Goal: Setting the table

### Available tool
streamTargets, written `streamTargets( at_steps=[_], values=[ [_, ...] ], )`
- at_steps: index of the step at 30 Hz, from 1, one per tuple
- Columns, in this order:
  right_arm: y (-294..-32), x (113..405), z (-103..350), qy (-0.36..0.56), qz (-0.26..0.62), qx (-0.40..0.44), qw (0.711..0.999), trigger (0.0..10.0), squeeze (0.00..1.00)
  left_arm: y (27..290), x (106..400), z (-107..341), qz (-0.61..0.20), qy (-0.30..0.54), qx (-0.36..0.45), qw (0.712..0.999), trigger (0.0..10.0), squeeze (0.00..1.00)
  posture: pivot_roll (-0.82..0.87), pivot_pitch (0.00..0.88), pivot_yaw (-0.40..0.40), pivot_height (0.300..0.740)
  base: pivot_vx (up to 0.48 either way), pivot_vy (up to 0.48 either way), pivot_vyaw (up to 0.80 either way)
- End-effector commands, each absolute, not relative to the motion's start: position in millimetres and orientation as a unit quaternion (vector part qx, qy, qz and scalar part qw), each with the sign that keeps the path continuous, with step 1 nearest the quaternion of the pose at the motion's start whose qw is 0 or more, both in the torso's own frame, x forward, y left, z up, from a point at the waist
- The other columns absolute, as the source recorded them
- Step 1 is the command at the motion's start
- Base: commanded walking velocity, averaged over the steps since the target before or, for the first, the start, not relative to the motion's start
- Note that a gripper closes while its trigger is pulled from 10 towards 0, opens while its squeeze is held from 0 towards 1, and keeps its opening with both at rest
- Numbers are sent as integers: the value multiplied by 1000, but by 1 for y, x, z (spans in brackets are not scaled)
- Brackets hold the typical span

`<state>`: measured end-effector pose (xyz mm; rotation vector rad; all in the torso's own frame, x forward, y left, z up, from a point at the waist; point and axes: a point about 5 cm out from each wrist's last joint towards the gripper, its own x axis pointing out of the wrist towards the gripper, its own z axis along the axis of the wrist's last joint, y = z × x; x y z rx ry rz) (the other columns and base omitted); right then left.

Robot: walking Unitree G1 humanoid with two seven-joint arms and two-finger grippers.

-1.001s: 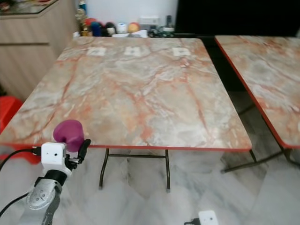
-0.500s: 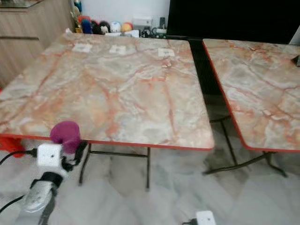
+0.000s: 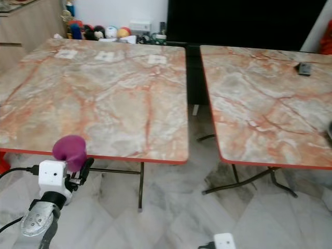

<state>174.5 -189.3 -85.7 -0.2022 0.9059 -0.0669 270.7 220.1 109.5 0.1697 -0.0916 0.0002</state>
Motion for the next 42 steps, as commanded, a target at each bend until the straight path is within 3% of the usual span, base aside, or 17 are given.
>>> streamTargets(
  at_steps=[1,18,42],
  values=[
    [-199,168,-88,447,-42,-103,887,10000,0,217,271,108,-10,-42,86,995,10000,0,26,91,-6,740,0,-431,0],
    [-199,166,-88,449,-42,-105,886,10000,0,218,268,106,-13,-37,87,995,10000,0,25,67,-2,740,0,-435,0],
    [-198,168,-88,447,-47,-102,888,10000,0,221,270,109,-7,-40,88,995,10000,0,29,101,-8,740,0,-436,0]
  ],
)
